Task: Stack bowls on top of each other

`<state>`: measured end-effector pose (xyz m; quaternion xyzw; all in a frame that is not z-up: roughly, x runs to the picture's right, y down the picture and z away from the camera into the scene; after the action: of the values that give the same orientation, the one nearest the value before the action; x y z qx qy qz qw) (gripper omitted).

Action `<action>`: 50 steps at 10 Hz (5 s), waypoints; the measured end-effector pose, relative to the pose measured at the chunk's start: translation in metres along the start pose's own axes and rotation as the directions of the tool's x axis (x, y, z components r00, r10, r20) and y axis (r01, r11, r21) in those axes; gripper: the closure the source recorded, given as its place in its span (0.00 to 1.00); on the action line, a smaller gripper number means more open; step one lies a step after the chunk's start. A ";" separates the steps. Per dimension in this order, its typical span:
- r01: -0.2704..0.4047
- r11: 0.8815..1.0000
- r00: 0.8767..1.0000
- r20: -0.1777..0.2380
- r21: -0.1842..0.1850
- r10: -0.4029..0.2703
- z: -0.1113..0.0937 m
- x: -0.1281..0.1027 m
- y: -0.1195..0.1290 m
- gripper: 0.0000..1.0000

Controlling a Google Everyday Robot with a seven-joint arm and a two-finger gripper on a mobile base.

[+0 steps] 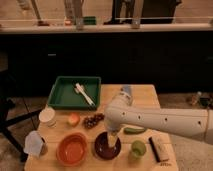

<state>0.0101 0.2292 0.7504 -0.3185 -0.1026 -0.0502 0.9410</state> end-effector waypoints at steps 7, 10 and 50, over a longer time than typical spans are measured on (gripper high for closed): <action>0.042 0.999 0.998 0.049 0.007 -0.042 0.024 -0.022 -0.011 0.20; 0.043 0.999 0.998 0.050 0.004 -0.043 0.031 -0.019 -0.020 0.20; 0.055 0.998 0.998 -0.039 0.034 -0.053 -0.062 -0.060 -0.025 1.00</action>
<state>-0.0423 0.1735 0.7041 -0.2981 -0.0943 -0.0799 0.9465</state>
